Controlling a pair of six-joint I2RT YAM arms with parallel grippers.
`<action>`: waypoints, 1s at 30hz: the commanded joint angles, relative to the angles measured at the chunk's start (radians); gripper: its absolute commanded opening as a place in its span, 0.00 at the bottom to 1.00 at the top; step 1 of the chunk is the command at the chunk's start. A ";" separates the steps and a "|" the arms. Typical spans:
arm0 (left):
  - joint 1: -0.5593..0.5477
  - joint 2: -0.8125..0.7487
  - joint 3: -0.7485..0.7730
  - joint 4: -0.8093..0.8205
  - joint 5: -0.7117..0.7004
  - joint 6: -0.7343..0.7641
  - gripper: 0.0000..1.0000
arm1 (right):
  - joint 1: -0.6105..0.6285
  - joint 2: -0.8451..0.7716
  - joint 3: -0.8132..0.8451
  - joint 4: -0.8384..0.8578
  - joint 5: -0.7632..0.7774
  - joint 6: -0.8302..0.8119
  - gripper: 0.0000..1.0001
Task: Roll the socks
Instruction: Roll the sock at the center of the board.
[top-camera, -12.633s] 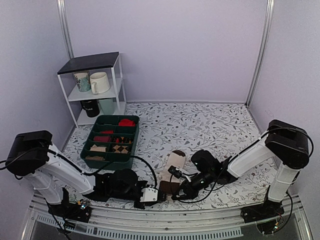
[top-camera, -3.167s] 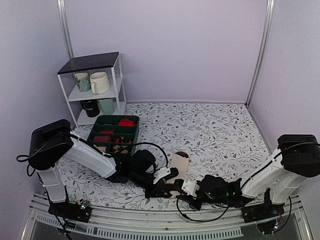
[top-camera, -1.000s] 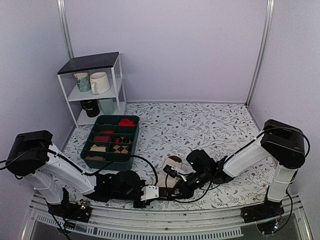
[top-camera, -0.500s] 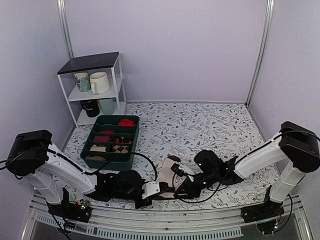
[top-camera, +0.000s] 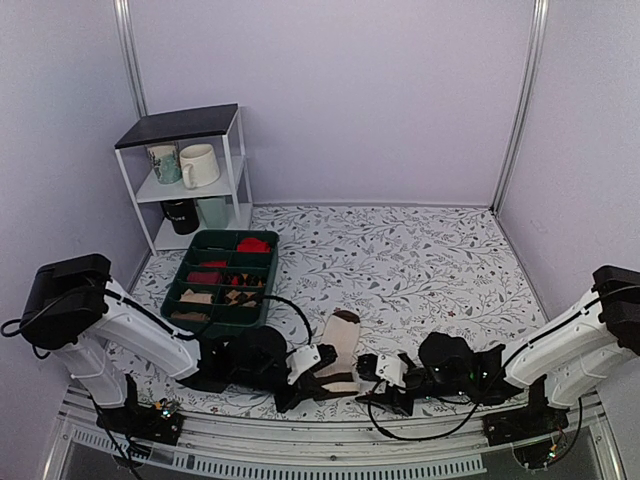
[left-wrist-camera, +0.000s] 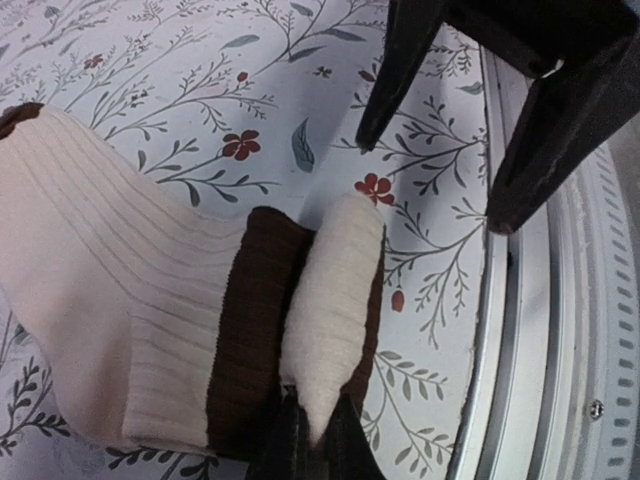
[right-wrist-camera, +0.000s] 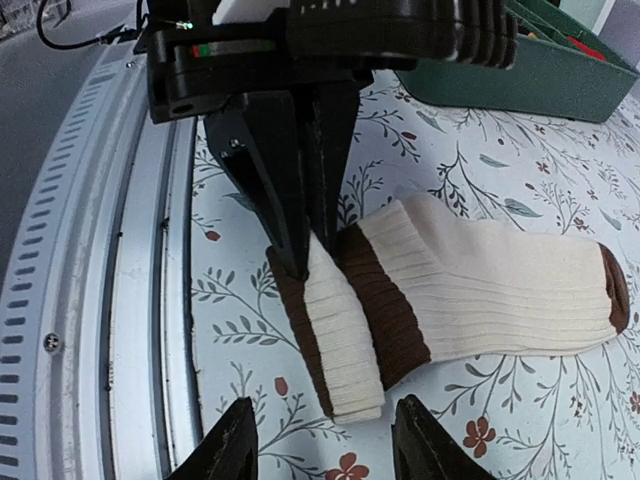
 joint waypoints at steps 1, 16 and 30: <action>0.018 0.045 -0.037 -0.162 0.067 -0.036 0.00 | 0.008 0.075 0.017 0.096 0.069 -0.158 0.47; 0.025 0.044 -0.054 -0.152 0.096 -0.043 0.00 | 0.008 0.199 0.091 0.098 -0.013 -0.203 0.45; 0.030 0.048 -0.061 -0.137 0.112 -0.039 0.00 | 0.006 0.291 0.170 -0.006 -0.024 -0.132 0.07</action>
